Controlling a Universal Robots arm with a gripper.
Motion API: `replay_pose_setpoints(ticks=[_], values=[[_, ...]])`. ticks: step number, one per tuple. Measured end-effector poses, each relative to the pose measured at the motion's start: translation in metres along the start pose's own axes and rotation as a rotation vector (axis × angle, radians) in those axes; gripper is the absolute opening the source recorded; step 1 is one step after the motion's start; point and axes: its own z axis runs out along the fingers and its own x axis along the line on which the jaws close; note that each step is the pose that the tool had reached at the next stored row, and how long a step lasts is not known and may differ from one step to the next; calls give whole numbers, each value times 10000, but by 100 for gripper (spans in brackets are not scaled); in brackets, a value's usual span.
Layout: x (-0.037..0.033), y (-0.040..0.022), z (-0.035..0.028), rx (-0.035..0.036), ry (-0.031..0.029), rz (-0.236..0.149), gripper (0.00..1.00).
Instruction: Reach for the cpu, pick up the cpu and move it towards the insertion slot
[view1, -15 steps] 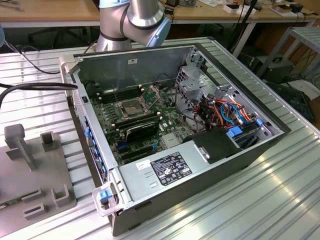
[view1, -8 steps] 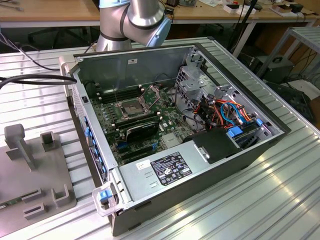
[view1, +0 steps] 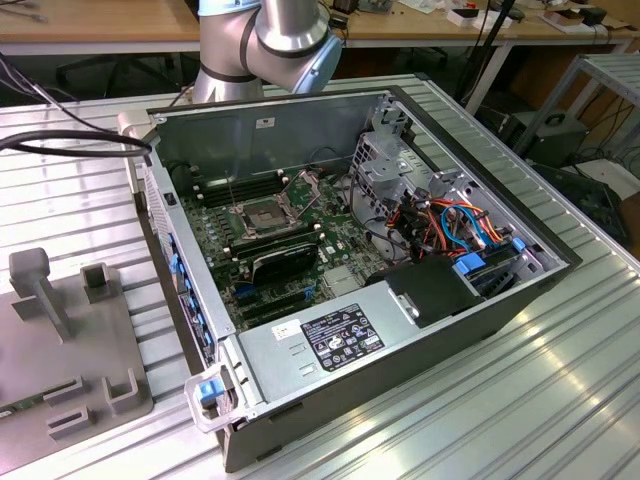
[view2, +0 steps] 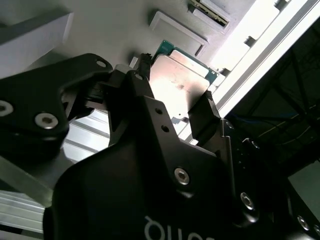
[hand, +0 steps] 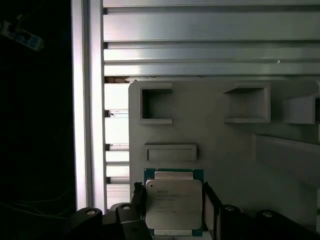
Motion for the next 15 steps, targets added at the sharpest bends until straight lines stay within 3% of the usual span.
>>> replay_pose_setpoints(ticks=[2, 15], values=[[0, 0, -25, 0, -1, -1, 55], [0, -1, -39, -4, -1, -1, 55]])
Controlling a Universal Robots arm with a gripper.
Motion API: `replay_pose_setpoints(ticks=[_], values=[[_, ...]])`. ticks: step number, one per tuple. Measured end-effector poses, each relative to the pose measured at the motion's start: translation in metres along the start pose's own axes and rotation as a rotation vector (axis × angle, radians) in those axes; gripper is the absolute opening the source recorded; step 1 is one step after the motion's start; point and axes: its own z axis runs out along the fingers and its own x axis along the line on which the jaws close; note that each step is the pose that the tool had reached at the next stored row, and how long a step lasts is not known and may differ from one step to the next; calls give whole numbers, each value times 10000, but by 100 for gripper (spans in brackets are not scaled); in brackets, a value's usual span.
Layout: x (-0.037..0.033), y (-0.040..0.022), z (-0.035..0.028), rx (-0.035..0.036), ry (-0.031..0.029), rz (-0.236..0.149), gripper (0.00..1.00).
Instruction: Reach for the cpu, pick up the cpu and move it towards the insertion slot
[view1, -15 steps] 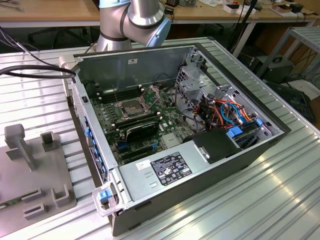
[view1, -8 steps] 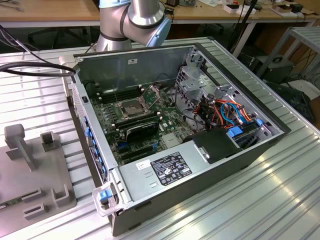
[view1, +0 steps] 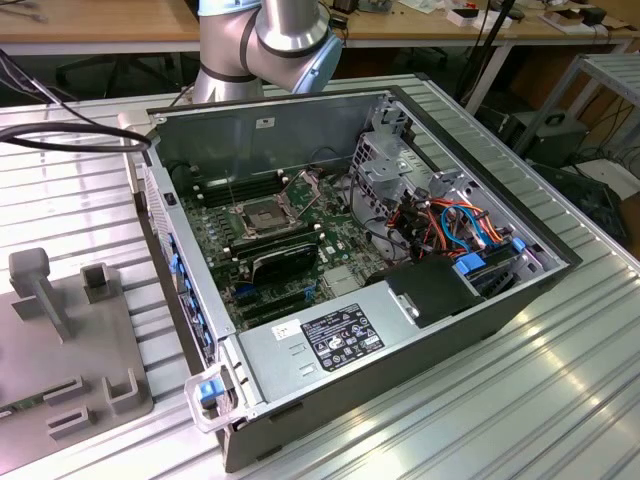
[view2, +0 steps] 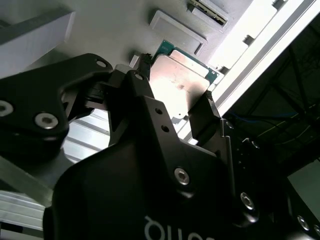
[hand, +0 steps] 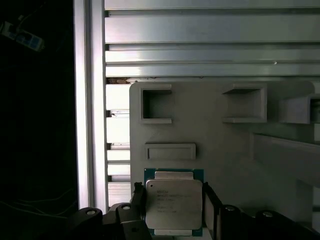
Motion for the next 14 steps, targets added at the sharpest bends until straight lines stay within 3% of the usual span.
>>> replay_pose_setpoints(ticks=[5, 14], values=[[0, -1, -51, 1, 1, 0, 55], [2, -4, -311, 7, 0, 0, 55]])
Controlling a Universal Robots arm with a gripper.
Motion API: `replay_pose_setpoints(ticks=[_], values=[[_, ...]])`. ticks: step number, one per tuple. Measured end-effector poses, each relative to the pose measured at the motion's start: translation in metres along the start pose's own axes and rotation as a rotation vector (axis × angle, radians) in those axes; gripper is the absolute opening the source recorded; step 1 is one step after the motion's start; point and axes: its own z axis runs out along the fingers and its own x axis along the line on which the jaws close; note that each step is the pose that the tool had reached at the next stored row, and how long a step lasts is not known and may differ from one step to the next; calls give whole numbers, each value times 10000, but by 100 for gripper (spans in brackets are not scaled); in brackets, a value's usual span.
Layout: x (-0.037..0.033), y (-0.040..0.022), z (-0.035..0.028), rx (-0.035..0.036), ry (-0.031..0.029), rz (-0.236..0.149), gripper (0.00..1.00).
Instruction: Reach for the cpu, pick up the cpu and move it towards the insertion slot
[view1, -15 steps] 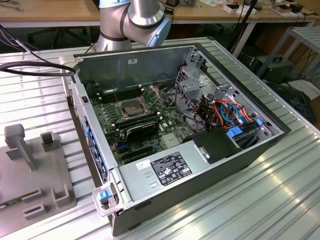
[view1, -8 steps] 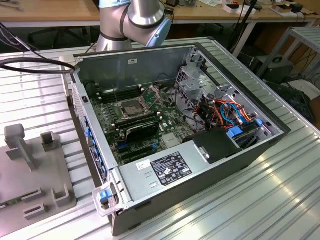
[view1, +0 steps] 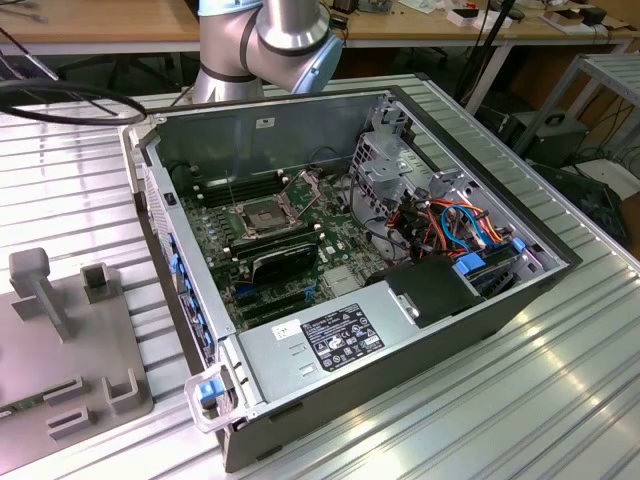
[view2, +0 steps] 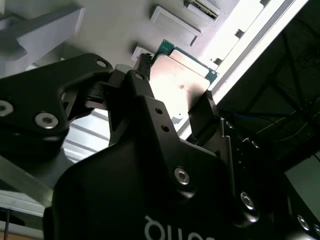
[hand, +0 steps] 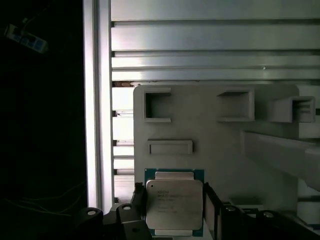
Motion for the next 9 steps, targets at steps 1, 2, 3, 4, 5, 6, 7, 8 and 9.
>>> replay_pose_setpoints(ticks=[1, 2, 3, 4, 5, 6, 7, 8, 9], values=[[0, 0, -60, 3, 0, -1, 55], [1, 1, -107, 9, 0, 0, 55], [1, 0, -149, 15, 1, 0, 55], [1, 0, -179, 19, 0, 0, 55], [2, 1, -218, 26, 0, 1, 55], [2, 1, -277, 39, 1, 1, 55], [2, 1, -307, 45, 0, 1, 55], [2, 1, -337, 53, -1, 0, 55], [3, 1, -396, 67, 0, 1, 55]])
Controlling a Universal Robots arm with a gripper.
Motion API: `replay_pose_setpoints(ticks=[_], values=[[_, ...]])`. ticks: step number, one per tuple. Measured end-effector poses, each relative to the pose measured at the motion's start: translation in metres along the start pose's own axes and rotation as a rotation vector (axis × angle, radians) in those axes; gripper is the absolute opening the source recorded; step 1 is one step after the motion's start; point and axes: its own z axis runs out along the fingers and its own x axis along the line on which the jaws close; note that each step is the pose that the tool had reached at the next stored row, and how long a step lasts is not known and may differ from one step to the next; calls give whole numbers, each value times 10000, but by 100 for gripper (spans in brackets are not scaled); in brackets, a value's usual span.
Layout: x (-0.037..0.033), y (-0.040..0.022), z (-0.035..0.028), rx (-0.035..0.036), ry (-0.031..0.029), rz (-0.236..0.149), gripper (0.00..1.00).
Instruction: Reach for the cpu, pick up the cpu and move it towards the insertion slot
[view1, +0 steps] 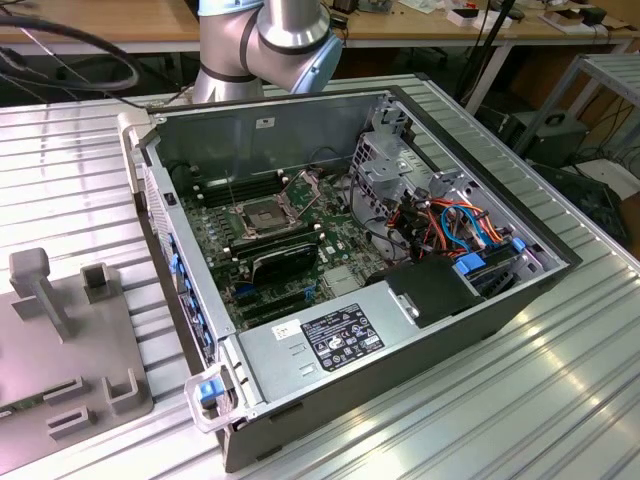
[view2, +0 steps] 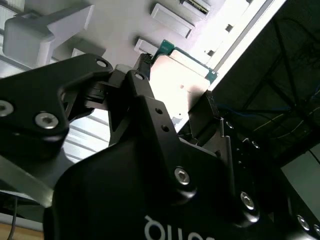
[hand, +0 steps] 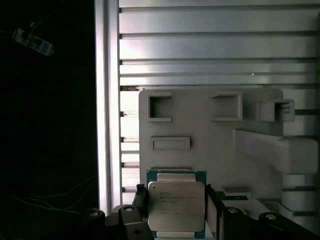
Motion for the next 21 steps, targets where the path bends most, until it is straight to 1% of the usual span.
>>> replay_pose_setpoints(ticks=[1, 2, 4, 9, 13, 14, 16, 18, 21], values=[[0, 0, -39, 11, 0, 0, 55], [0, 0, -66, 23, 0, 0, 55], [1, 1, -148, 59, 0, 0, 55], [2, 2, -291, 109, -1, 1, 55], [2, 0, -395, 127, -2, 1, 55], [3, 0, -434, 136, -2, 1, 55], [3, 0, -495, 165, -2, 2, 55], [3, 1, -559, 210, -1, 1, 55], [3, 1, -558, 214, -2, 1, 55]])
